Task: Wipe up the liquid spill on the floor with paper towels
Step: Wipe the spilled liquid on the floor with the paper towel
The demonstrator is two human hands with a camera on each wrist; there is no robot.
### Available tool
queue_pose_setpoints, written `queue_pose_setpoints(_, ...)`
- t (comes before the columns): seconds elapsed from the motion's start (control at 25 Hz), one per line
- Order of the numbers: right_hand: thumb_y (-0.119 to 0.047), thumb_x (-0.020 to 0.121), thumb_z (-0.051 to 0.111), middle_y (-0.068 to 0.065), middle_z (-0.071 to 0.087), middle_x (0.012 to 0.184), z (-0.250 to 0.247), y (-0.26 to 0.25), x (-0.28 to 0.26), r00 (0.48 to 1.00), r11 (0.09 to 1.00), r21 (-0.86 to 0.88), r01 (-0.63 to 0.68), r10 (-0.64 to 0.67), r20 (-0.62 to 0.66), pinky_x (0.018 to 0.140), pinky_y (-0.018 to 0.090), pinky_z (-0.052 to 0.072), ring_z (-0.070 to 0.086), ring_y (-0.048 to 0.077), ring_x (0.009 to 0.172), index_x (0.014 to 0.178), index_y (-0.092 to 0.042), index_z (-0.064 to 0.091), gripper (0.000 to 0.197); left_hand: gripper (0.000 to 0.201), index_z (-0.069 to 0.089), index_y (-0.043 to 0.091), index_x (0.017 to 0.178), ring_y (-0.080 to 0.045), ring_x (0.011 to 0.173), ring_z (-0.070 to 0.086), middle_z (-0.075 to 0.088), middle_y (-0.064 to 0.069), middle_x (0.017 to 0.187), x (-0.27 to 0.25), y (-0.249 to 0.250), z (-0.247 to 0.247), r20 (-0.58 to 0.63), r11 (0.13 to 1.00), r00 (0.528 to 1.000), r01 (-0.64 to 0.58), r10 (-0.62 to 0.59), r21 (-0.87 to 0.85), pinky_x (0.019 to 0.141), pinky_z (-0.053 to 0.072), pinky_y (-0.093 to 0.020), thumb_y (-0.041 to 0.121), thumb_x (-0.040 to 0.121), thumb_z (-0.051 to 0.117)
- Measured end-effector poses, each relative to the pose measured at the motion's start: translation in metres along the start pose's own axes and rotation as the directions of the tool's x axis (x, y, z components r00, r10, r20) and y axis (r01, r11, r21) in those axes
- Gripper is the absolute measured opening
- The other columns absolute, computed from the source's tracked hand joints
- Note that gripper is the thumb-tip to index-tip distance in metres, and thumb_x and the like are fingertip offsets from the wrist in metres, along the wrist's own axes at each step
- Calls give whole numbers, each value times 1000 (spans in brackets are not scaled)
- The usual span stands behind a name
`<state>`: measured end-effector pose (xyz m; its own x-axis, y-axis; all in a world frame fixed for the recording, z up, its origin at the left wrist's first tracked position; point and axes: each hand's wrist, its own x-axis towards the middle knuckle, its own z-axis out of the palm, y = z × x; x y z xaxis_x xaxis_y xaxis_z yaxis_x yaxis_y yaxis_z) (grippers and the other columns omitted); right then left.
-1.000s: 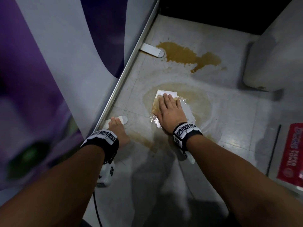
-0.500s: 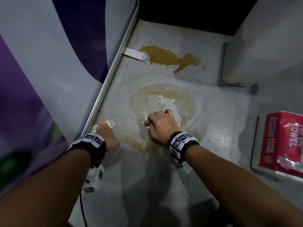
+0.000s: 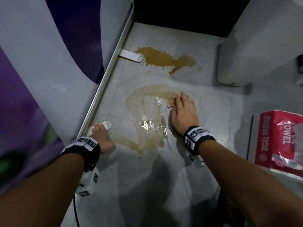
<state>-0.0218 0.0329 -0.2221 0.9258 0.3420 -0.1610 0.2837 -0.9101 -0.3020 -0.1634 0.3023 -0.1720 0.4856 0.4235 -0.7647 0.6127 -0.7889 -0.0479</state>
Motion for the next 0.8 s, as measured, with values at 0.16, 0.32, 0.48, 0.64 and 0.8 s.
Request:
queue_pose_setpoints(0.16, -53, 100, 1, 20, -15, 162, 30, -25, -13, 959, 988, -108, -112, 136, 248, 123, 48, -1, -12, 34, 151, 154, -1, -11, 76, 95, -5, -4, 152, -34, 150, 1, -10, -23, 160, 4, 1, 1, 4, 1000, 1000, 7, -7, -28, 121, 15, -39, 8, 84, 60)
queue_pose_setpoints(0.32, -56, 98, -1, 22, -12, 163, 28, -43, 25, 950, 978, -146, -149, 182, 253, 123, 50, -2, -9, 34, 152, 154, 1, -8, 81, 91, -4, -5, 151, -35, 150, 2, -8, -24, 160, 6, -1, 4, -3, 999, 1000, 8, -8, -51, 121, 14, -42, 11, 87, 59)
queue_pose_setpoints(0.48, -55, 98, -4, 18, -12, 164, 28, -68, 59, 950, 984, -177, -35, 88, 301, 122, 53, -2, -10, 33, 152, 155, -2, -6, 78, 86, 3, -3, 153, -36, 149, 7, -5, -21, 161, 8, -2, 4, -37, 996, 999, -11, 8, -94, 120, 17, -46, 14, 90, 59)
queue_pose_setpoints(0.64, -50, 99, 0, 12, -12, 165, 34, -101, 57, 912, 971, -141, 193, -124, 390, 121, 55, -4, -12, 29, 152, 157, -8, -6, 71, 92, -5, -3, 152, -30, 151, 1, -11, -20, 161, 0, 6, -1, 16, 999, 999, 36, -36, -27, 120, 16, -40, 9, 87, 60)
queue_pose_setpoints(0.8, -44, 101, 8, 9, -7, 166, 45, -127, 21, 848, 913, -113, 393, -311, 430, 120, 56, -6, -9, 26, 153, 158, -9, -1, 67, 79, -1, -3, 152, -30, 150, 5, -8, -20, 162, -1, 9, -6, -6, 998, 999, 53, -53, -24, 120, 16, -40, 13, 95, 52)
